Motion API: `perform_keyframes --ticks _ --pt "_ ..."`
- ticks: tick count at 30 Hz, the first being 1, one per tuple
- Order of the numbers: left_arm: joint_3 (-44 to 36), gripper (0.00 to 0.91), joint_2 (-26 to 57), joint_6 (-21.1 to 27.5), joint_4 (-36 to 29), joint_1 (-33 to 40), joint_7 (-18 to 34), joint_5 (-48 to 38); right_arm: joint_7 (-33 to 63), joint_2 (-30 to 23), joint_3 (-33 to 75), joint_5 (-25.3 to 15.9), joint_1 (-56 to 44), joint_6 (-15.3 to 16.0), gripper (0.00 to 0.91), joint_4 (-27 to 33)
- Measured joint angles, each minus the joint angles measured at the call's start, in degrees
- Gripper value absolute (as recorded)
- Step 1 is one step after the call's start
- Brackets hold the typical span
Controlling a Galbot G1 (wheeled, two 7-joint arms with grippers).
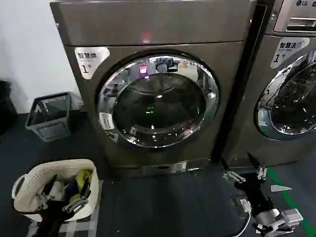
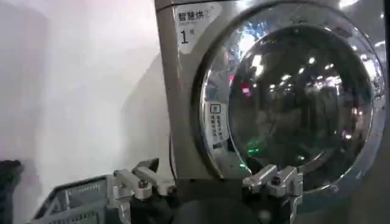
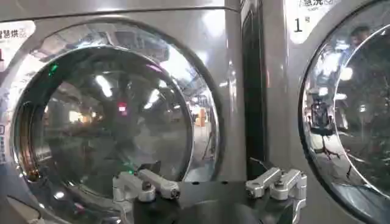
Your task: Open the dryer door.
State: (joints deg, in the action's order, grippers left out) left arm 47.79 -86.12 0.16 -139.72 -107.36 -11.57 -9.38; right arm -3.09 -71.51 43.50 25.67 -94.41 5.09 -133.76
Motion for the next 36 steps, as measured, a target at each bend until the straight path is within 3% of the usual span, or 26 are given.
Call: perform_keyframes --ticks 11,36 --pt "0.0 0.907 0.0 0.0 -0.4 -0.1 -0.1 0.2 -2.6 5.0 -1.5 3.4 3.6 3.2 0.907 1.7" --pt "-0.1 0.907 -0.2 -0.1 -1.6 -1.0 -0.4 1.6 -8.9 20.3 -19.9 13.3 25.4 1.6 0.907 13.7"
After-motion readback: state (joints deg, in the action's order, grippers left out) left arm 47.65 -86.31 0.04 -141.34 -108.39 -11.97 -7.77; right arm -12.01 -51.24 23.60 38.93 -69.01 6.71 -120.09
